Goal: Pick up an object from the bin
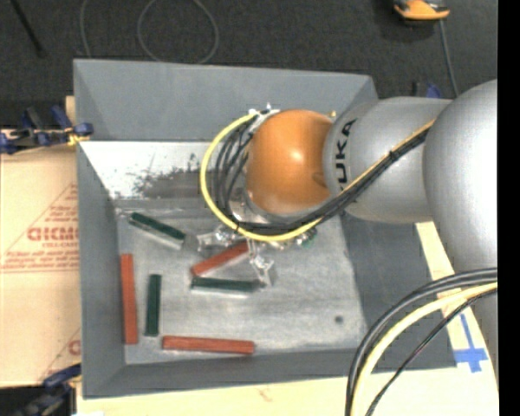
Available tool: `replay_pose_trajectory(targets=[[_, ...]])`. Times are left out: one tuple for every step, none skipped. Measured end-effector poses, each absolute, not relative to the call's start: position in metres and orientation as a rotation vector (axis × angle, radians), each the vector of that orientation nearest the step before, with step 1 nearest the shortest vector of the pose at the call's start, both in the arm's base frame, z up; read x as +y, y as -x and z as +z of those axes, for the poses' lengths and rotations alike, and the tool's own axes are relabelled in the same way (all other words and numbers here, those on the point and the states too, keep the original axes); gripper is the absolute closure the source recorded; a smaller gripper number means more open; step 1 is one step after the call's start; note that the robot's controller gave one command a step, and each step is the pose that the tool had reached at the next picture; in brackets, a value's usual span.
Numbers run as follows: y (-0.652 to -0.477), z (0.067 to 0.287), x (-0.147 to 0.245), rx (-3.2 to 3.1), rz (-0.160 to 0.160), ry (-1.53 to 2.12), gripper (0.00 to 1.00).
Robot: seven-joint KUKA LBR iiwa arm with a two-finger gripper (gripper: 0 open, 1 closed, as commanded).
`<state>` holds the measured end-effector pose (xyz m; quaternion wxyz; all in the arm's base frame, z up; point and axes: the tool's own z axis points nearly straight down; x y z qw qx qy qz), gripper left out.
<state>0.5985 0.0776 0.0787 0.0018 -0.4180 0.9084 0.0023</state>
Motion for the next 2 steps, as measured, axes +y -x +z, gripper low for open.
replay_pose_trajectory(targets=[[-0.600,0.079,0.073,2.855,0.004,1.300,1.00],[-0.649,0.201,0.047,2.666,-0.009,1.640,1.00]])
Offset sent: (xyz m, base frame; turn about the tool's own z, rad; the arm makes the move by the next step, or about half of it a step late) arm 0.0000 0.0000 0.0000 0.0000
